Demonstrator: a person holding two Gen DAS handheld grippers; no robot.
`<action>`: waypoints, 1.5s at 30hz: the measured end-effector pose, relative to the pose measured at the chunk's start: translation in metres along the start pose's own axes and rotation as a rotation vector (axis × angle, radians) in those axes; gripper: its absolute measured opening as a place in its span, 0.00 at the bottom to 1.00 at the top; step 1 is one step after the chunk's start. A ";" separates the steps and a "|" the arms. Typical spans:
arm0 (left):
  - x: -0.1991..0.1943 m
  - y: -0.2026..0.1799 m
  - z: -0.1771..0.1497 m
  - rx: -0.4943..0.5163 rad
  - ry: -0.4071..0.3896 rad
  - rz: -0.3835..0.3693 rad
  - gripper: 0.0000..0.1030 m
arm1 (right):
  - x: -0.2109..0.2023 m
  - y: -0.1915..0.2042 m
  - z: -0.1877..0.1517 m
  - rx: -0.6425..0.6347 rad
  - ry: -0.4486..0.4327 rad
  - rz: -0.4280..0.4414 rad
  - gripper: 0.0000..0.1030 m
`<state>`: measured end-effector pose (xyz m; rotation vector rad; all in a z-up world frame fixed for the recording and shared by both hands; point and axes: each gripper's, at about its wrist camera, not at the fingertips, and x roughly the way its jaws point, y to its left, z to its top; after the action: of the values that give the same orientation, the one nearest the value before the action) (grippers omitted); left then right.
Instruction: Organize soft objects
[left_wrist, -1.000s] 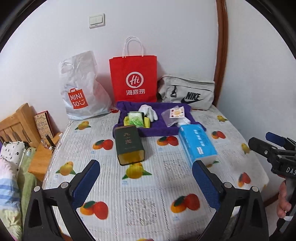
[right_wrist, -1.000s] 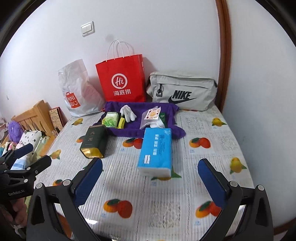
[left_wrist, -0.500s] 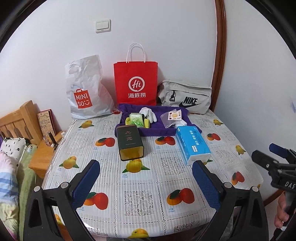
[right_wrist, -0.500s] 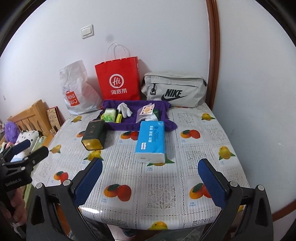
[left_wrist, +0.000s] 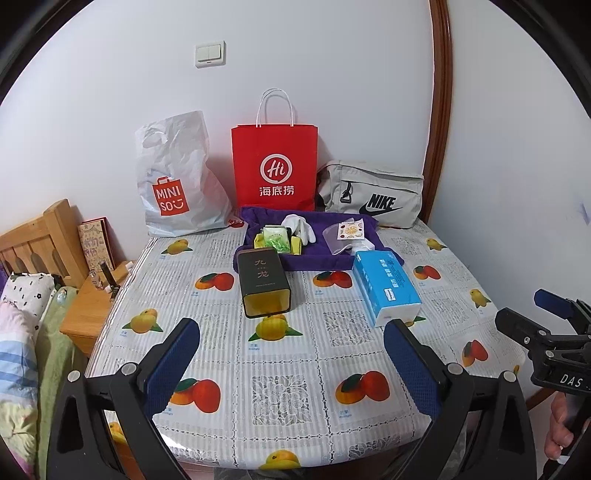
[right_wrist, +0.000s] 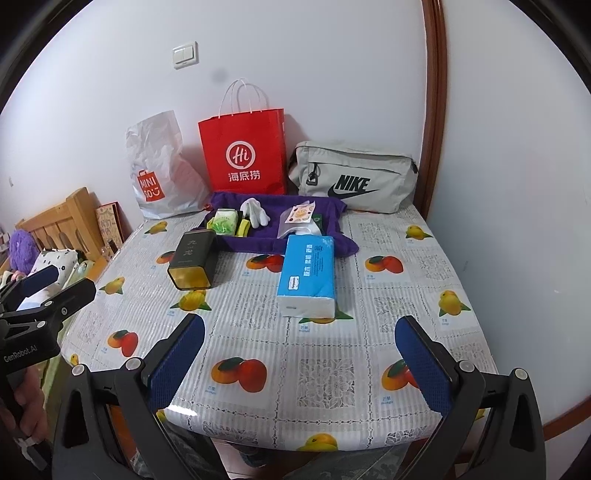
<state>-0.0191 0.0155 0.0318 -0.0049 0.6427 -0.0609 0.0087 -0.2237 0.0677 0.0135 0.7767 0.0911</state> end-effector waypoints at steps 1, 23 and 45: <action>0.000 0.000 0.000 -0.001 0.000 0.000 0.98 | 0.000 0.000 0.000 0.000 0.000 0.001 0.99; -0.001 0.002 -0.001 -0.002 0.000 -0.001 0.98 | -0.002 0.004 -0.003 -0.002 0.006 0.012 0.99; -0.006 0.002 -0.005 -0.005 -0.001 0.000 0.98 | -0.004 -0.001 -0.004 0.009 0.012 0.017 0.99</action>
<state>-0.0265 0.0183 0.0311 -0.0099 0.6416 -0.0591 0.0029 -0.2250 0.0681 0.0283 0.7893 0.1036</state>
